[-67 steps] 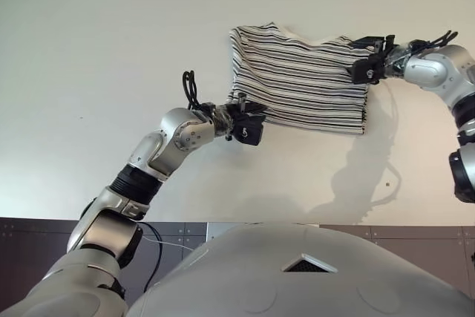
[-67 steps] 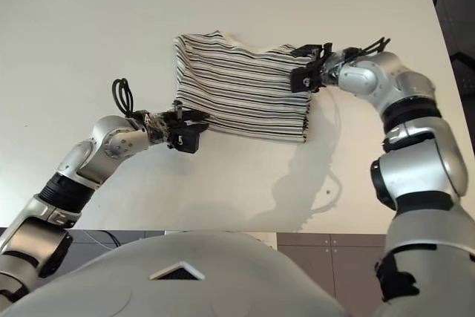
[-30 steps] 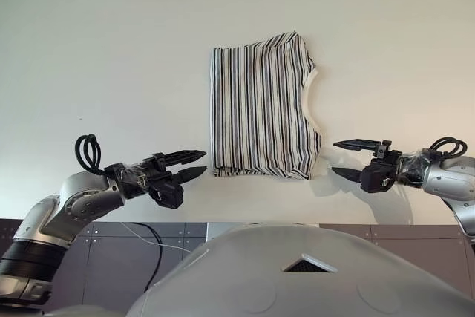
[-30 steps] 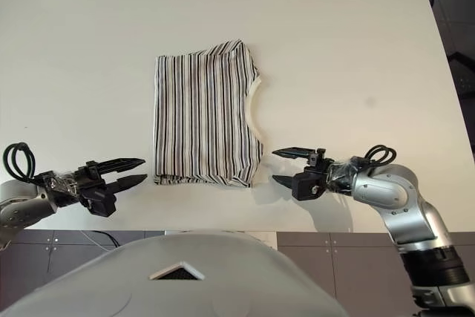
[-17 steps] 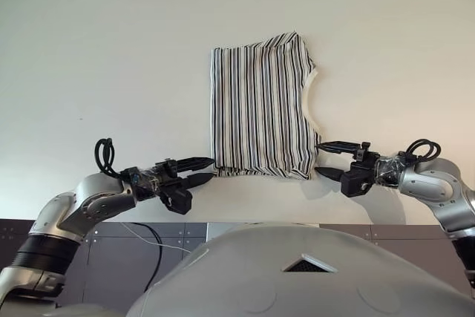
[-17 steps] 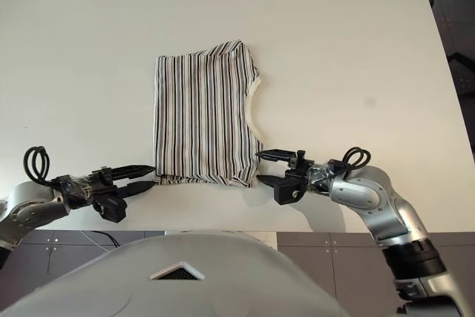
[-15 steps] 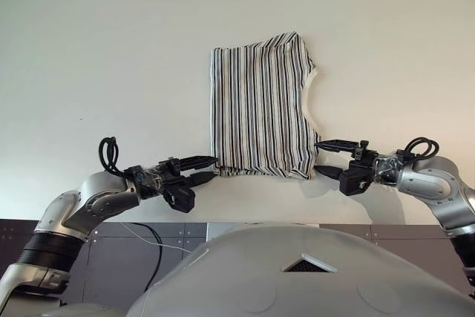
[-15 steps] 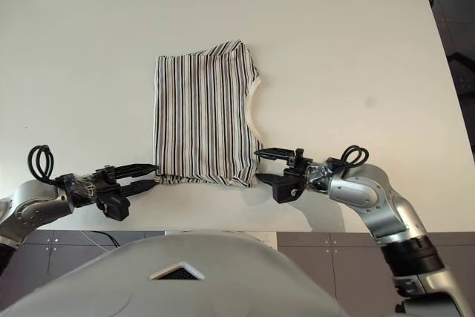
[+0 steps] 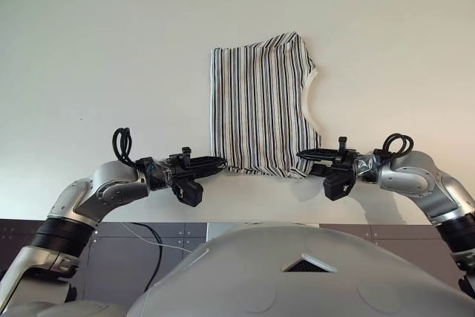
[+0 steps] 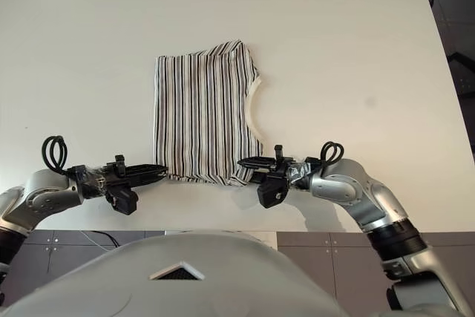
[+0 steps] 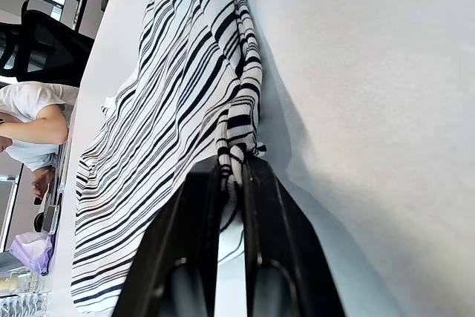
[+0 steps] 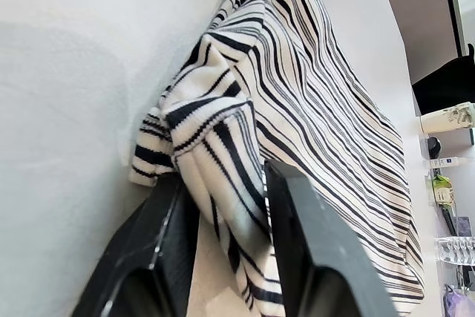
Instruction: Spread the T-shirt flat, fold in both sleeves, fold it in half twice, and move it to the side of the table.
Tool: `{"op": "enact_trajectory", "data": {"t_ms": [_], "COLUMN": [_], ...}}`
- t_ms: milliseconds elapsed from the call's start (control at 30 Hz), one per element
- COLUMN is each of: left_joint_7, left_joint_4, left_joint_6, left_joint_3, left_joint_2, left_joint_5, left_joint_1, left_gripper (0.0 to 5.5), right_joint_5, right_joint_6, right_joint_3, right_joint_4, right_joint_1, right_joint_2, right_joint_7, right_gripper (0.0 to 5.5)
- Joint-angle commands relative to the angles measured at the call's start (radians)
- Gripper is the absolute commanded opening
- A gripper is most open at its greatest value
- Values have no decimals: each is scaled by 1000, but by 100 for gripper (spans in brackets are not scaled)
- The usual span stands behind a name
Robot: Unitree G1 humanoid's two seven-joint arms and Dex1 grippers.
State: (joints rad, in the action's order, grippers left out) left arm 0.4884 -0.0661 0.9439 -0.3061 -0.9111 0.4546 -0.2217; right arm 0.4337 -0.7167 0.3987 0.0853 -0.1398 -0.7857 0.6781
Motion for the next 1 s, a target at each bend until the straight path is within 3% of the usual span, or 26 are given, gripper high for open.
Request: {"op": "enact_trajectory", "data": {"t_ms": [33,167,267,433,633,733,867,1000], "left_joint_7": [36,49,73,168,314,339,337,342], "left_joint_4": [-38,-35,-8,179,494,586,516,318], "left_joint_6": [-26,-33,-52,-162,-403,-529,-730,-909], "left_joint_3": [-30,-33,-33,9,124,209,183,76], "left_joint_2": [-3,-5,-16,-112,-303,-324,-213,-33], "left_joint_5": [1,-35,-87,-297,-723,-915,-967,-876], "left_joint_1": [-8,-13,-26,-134,-292,-330,-143,131], "left_gripper": [16,15,15,13,13,12,12,12], "right_joint_5": [39,6,-56,-368,-818,-992,-1060,-886], "right_joint_6": [10,10,29,186,535,717,927,941], "right_joint_3": [30,31,26,-15,-186,-295,-252,-95], "right_joint_4": [-34,-42,-37,131,450,523,399,-2], "right_joint_1": [-1,0,9,-28,-107,-73,199,472], "right_joint_2": [-6,-17,-27,-113,-318,-371,-273,-53], "right_joint_7": [15,20,48,195,338,347,361,424], "right_gripper": [84,11,10,10,10,10,10,10]}}
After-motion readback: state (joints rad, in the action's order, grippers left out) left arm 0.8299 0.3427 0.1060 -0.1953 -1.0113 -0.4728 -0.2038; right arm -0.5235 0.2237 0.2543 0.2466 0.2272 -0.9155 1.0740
